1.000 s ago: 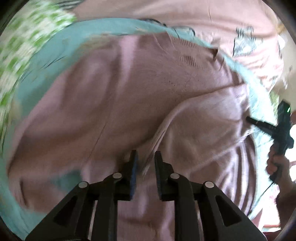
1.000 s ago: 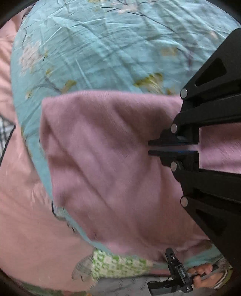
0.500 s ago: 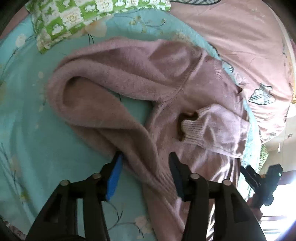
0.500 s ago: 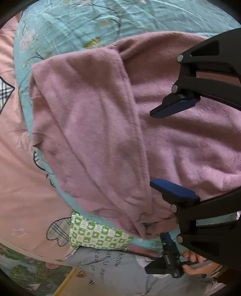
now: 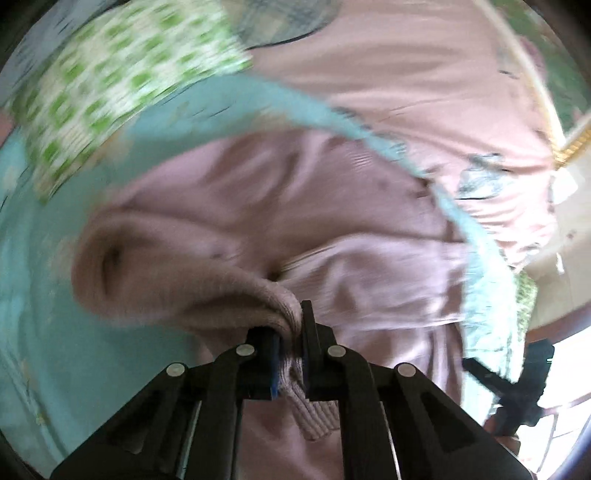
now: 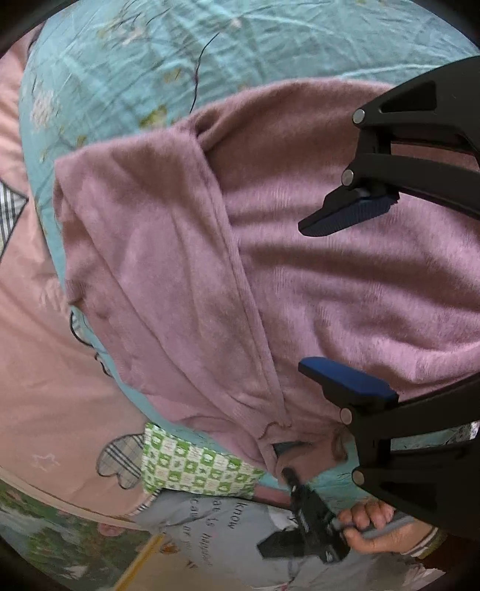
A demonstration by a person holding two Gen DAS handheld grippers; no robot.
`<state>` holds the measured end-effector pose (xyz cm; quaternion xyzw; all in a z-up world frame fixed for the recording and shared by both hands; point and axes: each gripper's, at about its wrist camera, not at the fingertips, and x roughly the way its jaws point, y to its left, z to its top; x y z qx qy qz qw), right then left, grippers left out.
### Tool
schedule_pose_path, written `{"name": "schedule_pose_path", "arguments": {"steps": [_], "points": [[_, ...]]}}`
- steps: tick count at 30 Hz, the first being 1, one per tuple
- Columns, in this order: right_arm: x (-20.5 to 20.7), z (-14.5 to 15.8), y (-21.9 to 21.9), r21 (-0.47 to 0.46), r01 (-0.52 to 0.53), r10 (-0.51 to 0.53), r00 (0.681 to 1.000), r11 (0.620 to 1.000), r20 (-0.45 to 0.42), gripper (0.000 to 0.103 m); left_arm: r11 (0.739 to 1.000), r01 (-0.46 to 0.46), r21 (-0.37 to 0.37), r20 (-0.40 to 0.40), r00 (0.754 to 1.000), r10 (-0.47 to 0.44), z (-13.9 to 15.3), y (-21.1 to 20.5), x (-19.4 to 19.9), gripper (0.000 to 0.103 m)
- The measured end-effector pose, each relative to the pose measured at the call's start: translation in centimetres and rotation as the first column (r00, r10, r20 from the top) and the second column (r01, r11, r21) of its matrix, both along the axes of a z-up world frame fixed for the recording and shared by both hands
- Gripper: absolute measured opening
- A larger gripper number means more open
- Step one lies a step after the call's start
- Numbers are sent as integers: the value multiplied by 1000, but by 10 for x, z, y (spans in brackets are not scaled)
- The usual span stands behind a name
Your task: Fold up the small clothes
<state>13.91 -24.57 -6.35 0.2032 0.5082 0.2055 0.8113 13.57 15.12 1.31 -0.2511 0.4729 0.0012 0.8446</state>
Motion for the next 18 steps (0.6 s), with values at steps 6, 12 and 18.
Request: {"name": "schedule_pose_path", "arguments": {"steps": [6, 12, 18], "points": [[-2, 2, -29, 6, 69, -69, 998, 998, 12, 68, 977, 212, -14, 66, 975, -211, 15, -90, 62, 6], [4, 2, -57, -3, 136, -136, 991, 991, 7, 68, 924, 382, -25, 61, 923, -380, -13, -182, 128, 7], [14, -4, -78, -8, 181, -181, 983, 983, -16, 68, 876, 482, 11, -33, 876, -481, -50, -229, 153, 22]]}}
